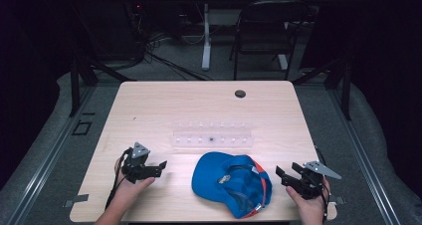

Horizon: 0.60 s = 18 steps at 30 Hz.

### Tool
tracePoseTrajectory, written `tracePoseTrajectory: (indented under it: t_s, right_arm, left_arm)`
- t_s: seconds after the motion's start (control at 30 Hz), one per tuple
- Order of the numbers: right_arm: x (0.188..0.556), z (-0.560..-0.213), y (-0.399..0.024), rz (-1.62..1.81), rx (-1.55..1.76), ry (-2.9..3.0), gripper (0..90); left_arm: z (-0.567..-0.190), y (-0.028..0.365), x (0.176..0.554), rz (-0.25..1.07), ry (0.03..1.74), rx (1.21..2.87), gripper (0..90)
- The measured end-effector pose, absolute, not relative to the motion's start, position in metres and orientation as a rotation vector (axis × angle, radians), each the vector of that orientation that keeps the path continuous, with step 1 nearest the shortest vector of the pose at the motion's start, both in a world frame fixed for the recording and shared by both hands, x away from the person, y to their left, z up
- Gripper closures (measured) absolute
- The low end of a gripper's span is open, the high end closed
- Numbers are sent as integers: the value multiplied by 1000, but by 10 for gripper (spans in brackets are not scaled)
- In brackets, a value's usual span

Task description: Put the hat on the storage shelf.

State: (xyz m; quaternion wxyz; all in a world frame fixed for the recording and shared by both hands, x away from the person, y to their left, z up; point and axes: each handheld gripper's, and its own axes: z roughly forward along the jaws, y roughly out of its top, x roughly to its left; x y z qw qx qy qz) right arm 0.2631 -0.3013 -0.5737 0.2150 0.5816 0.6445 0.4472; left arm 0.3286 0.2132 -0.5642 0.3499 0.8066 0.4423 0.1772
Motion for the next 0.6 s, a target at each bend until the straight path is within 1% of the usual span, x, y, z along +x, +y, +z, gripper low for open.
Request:
tracePoseTrajectory:
  t_s: [0.07, 0.13, 0.17, 0.2, 0.23, 0.27, 0.37, 0.5, 0.53, 0.57, 0.6]
  right_arm:
    - [264, -575, -304, 1226, 1631, 1779, 314]
    - [265, -576, -305, 1214, 1641, 1795, 361]
    - [264, -576, -305, 1195, 1636, 1796, 381]
    - [264, -575, -304, 1149, 1646, 1808, 386]
    - [264, -575, -304, 1149, 1646, 1808, 386]
    - [264, -574, -302, 1125, 1658, 1823, 406]
    - [263, -572, -301, 1090, 1648, 1831, 413]
    - [262, -566, -297, 1037, 1638, 1862, 415]
    - [262, -564, -297, 1029, 1669, 1873, 426]
    - [262, -564, -297, 1029, 1669, 1873, 426]
    - [260, -561, -298, 1022, 1693, 1885, 464]
  left_arm:
    - [-566, 212, 330, 476, 1144, 2104, 197]
    - [-568, 212, 330, 498, 1142, 2099, 197]
    - [-568, 213, 330, 486, 1148, 2085, 198]
    - [-567, 214, 330, 493, 1145, 2074, 247]
    - [-567, 214, 330, 493, 1145, 2074, 270]
    - [-566, 216, 329, 500, 1147, 2061, 270]
    - [-565, 218, 328, 499, 1143, 2046, 271]
    - [-563, 223, 327, 511, 1147, 2014, 306]
    - [-562, 224, 328, 495, 1148, 2013, 354]
    - [-562, 226, 328, 471, 1150, 2013, 354]
    - [-562, 227, 329, 450, 1164, 2011, 357]
